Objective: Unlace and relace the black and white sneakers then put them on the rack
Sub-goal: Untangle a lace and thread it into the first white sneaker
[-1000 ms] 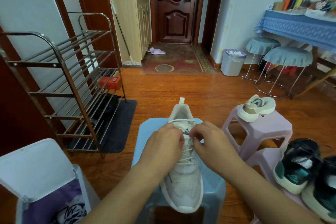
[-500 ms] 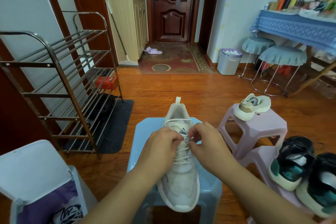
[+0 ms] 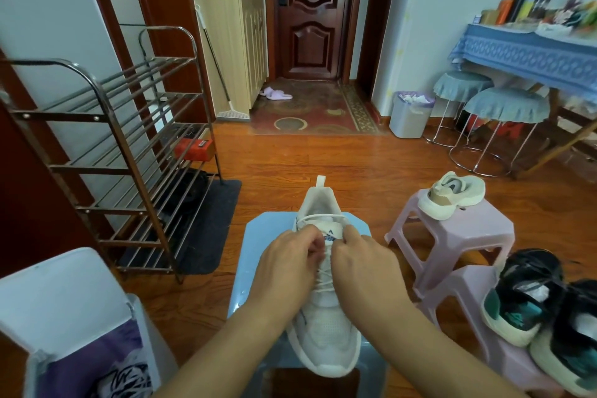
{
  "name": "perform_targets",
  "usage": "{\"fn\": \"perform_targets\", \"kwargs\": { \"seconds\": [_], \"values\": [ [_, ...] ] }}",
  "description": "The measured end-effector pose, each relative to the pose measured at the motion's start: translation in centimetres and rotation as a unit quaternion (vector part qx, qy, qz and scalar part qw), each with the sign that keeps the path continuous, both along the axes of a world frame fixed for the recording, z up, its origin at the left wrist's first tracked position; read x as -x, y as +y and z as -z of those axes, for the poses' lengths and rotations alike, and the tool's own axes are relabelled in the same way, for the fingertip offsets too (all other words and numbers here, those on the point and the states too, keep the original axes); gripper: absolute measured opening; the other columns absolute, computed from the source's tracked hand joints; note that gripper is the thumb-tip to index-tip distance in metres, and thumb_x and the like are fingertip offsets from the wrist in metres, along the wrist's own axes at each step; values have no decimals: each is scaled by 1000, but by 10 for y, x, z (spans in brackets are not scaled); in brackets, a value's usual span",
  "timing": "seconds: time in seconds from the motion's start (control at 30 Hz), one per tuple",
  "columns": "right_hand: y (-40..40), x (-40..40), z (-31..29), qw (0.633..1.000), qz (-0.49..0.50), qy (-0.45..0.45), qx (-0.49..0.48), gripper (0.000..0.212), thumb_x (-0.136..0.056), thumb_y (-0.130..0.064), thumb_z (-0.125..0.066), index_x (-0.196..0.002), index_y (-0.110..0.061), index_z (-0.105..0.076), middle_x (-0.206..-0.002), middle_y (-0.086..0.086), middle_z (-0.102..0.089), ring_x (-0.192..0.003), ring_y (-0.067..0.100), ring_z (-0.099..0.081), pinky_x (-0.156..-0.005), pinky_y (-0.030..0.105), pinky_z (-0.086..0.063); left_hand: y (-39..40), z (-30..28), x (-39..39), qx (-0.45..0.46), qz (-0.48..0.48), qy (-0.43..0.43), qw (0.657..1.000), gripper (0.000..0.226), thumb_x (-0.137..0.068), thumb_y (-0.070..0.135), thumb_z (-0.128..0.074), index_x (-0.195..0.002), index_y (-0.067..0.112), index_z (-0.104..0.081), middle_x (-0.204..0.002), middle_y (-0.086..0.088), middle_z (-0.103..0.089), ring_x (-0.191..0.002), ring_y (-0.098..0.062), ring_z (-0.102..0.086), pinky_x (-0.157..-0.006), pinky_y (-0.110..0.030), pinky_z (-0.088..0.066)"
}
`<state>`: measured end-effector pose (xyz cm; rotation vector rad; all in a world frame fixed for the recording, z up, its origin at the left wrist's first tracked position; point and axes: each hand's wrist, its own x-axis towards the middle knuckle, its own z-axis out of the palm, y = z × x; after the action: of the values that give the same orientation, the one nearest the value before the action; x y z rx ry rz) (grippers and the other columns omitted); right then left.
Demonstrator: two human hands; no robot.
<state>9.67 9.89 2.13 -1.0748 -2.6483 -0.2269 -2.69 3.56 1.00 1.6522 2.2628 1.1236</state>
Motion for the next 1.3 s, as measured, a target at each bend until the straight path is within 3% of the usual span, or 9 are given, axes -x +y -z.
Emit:
{"fn": "perform_targets", "kwargs": {
  "seconds": [0.27, 0.33, 0.43, 0.5, 0.57, 0.7, 0.77, 1.17, 1.3],
  "values": [
    [34, -33, -20, 908, 60, 288, 299, 18, -97, -18, -58, -81, -14, -62, -85, 2, -59, -70, 15, -58, -62, 33, -54, -7, -2, 13, 20, 29, 6, 999, 14, -92, 26, -71, -100, 34, -63, -88, 22, -58, -93, 3, -54, -78, -15, -47],
    [58, -59, -24, 750, 185, 462, 435, 14, -101, -10, -50, -94, -5, -61, -88, 13, -62, -69, 17, -58, -55, 24, -53, -8, -3, 17, 34, 42, -22, 998, 16, -92, 27, -72, -103, 36, -64, -93, 21, -62, -96, 7, -54, -76, -5, -39],
    [95, -103, -17, 317, 216, 751, 537, 35, -104, -8, -48, -136, 3, -49, -103, 16, -64, -90, 24, -67, -77, 32, -60, -12, -3, 18, 48, 64, -53, 995, 22, -92, 28, -72, -107, 42, -63, -102, 19, -61, -100, 9, -54, -79, -2, -37],
    [108, -116, -14, 140, 200, 821, 516, 33, -104, -15, -50, -135, -4, -50, -104, 11, -67, -87, 16, -69, -64, 29, -61, -15, -4, 18, 56, 71, -60, 994, 26, -92, 30, -72, -111, 44, -62, -105, 20, -58, -102, 10, -53, -81, -2, -36],
    [103, -109, -24, 228, 191, 786, 542, 17, -105, -23, -48, -115, -12, -57, -76, -4, -56, -57, 3, -49, -42, 17, -39, -16, -6, 18, 65, 79, -68, 992, 30, -92, 30, -72, -117, 43, -61, -108, 20, -55, -104, 11, -52, -83, 0, -35],
    [59, -62, -25, 776, 105, 360, 508, 29, -95, -51, -59, -101, -23, -63, -65, -4, -50, -53, 12, -42, -47, 29, -34, -16, -7, 18, 74, 90, -69, 991, 39, -90, 31, -74, -122, 45, -58, -111, 20, -54, -106, 9, -53, -88, -3, -36],
    [38, -41, -9, 885, 36, 184, 426, 28, -90, -55, -64, -97, -29, -59, -71, -7, -60, -59, 14, -55, -54, 31, -43, -16, -6, 18, 72, 88, -71, 991, 40, -89, 32, -75, -124, 45, -58, -111, 20, -54, -105, 10, -54, -90, -6, -38],
    [84, -98, -25, 915, 205, -26, 346, 6, -98, -26, -61, -101, -21, -61, -89, -4, -62, -80, 11, -61, -63, 24, -46, -17, -2, 20, 64, 106, -36, 992, 36, -96, 40, -64, -132, 41, -55, -112, 23, -59, -115, 6, -48, -96, -15, -40],
    [81, -91, -28, 922, 166, 28, 350, 10, -100, -31, -58, -95, -24, -63, -88, -3, -65, -80, 11, -62, -65, 24, -48, -16, 0, 18, 43, 114, 22, 992, 29, -97, 28, -64, -123, 39, -60, -109, 24, -59, -111, 2, -48, -91, -17, -41]
  ]
}}
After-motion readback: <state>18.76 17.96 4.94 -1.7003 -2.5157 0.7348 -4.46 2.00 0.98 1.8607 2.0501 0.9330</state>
